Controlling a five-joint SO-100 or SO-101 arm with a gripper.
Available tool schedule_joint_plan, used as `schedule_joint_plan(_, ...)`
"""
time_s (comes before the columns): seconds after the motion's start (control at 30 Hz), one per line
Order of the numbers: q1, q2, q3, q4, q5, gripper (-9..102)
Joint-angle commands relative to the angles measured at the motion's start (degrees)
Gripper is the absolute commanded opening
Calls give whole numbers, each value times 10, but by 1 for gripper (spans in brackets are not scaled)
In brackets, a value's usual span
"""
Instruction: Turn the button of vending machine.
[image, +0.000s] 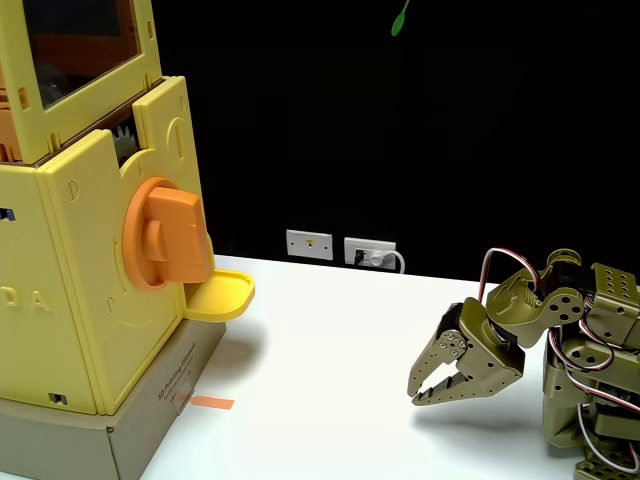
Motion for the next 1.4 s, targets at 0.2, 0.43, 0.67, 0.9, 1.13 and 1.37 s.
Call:
schedule_joint_plan(0.2, -120, 83, -105, -112, -33, 0)
schedule_joint_plan(0.43, -129, 83, -100, -139, -56, 0)
schedule_joint_plan(0.67, -143, 56, -181, -284, -271, 6)
schedule_joint_plan(0.9, -148, -33, -225, -547, -571, 8)
schedule_joint_plan(1.13, -147, -104, -110, -649, -825, 12)
schedule_joint_plan(1.37, -83, -152, -47, -667, -872, 19)
